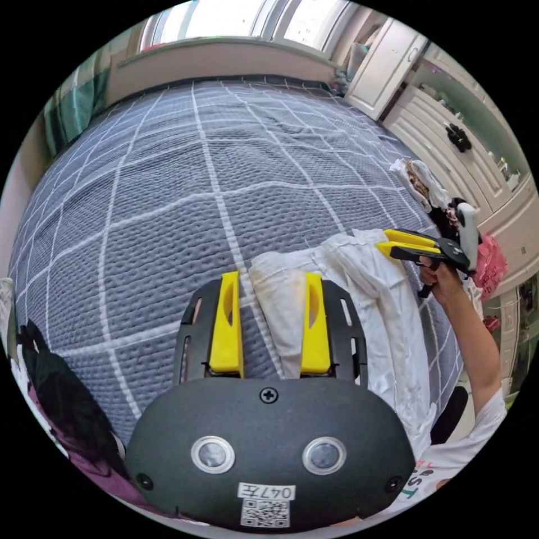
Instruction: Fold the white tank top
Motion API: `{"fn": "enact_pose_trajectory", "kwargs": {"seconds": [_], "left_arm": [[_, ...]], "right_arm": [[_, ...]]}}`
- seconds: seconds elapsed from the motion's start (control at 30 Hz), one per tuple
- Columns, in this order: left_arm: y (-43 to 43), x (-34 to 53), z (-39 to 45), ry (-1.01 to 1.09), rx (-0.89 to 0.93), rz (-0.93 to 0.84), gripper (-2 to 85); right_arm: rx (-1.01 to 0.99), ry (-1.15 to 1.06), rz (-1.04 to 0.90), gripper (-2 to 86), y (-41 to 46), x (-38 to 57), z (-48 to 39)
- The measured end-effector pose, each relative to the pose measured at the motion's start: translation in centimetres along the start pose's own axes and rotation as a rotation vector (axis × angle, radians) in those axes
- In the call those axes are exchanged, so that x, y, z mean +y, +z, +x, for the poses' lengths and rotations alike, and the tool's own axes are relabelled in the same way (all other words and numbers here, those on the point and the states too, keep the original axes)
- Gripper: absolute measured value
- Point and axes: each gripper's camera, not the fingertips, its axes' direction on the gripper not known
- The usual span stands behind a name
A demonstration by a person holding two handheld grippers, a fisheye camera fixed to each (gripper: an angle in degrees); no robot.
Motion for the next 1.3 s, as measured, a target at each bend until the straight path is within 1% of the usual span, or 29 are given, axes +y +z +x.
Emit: {"fn": "enact_pose_trajectory", "kwargs": {"seconds": [0.07,0.1,0.13,0.17,0.23,0.3,0.37,0.43,0.47,0.53,0.63,0.7,0.77,0.87,0.93,0.97,1.0,1.03,1.07,1.1,1.13,1.17,1.2,1.23,1.3], "left_arm": [[0.5,-0.9,0.2,0.026,-0.064,0.004,8.2],[0.4,-1.0,0.2,0.039,-0.046,0.009,6.4],[0.1,-1.2,0.1,0.048,0.021,0.012,2.6],[-0.4,-1.1,0.1,0.052,0.049,0.04,1.9],[-1.7,-0.5,0.3,0.09,0.057,0.083,1.1],[-3.6,0.6,0.4,0.132,0.115,0.134,0.7],[-6.8,3.1,0.6,0.218,0.255,0.219,0.4],[-8.9,5.5,0.9,0.294,0.332,0.252,0.4],[-10.1,7.3,1.2,0.358,0.371,0.257,0.4],[-11.4,10.1,1.7,0.445,0.408,0.239,0.4],[-11.9,14.8,2.7,0.551,0.452,0.174,0.8],[-11.3,17.3,3.4,0.595,0.468,0.113,1.3],[-10.1,20.2,4.6,0.628,0.486,0.04,2.5],[-8.7,22.7,5.6,0.612,0.493,-0.042,5.6],[-9.3,24.3,5.8,0.599,0.5,-0.04,7.3],[-10.4,25.4,5.8,0.593,0.498,-0.019,8.3],[-11.0,25.9,5.9,0.592,0.495,-0.004,8.3],[-12.5,26.9,6.1,0.598,0.491,0.039,8.2],[-14.1,27.5,6.5,0.604,0.481,0.104,7.2],[-14.7,27.6,6.7,0.603,0.471,0.143,6.8],[-15.8,27.3,7.3,0.578,0.448,0.218,5.0],[-16.0,26.4,7.9,0.544,0.443,0.266,3.8],[-15.8,25.8,8.4,0.524,0.447,0.272,3.5],[-14.7,24.5,9.4,0.504,0.455,0.241,3.2],[-11.5,23.1,11.2,0.503,0.434,0.089,2.8]], "right_arm": [[-0.038,-0.047,0.022,1.3,-0.1,-0.1,0.0],[-0.076,-0.062,0.048,0.6,-0.4,-0.2,0.1],[-0.097,-0.084,0.087,0.3,-1.1,-0.2,-0.1],[-0.11,-0.099,0.102,0.2,-1.4,-0.2,-0.3],[-0.14,-0.179,0.165,0.1,-3.4,0.0,-1.5],[-0.156,-0.271,0.215,0.0,-5.5,0.6,-3.0],[-0.173,-0.387,0.246,0.1,-7.8,1.6,-5.0],[-0.202,-0.573,0.251,0.1,-10.7,3.7,-8.4],[-0.21,-0.617,0.244,0.1,-11.2,4.4,-9.3],[-0.252,-0.771,0.225,0.1,-13.3,7.4,-12.8],[-0.278,-0.907,0.179,0.2,-14.9,11.4,-16.3],[-0.27,-0.959,0.139,0.4,-15.3,13.5,-17.8],[-0.27,-0.99,0.088,0.9,-15.1,15.3,-19.1],[-0.297,-0.993,-0.017,3.3,-14.2,17.0,-20.8],[-0.313,-0.982,-0.122,4.1,-14.3,17.7,-22.5],[-0.307,-0.989,-0.136,4.0,-14.6,17.9,-22.9],[-0.288,-1.004,-0.133,3.2,-15.6,18.2,-23.8],[-0.278,-1.002,-0.086,2.1,-17.2,18.3,-24.5],[-0.28,-0.997,-0.05,1.7,-18.0,18.2,-24.8],[-0.278,-0.982,0.032,0.7,-19.6,17.9,-25.4],[-0.242,-0.953,0.088,0.3,-20.5,17.1,-26.1],[-0.22,-0.943,0.098,0.1,-20.6,16.6,-26.6],[-0.171,-0.915,0.088,0.1,-20.3,15.6,-27.6],[-0.155,-0.916,0.059,0.1,-19.3,14.8,-28.7],[-0.13,-0.936,-0.027,0.2,-17.0,14.6,-30.3]]}}
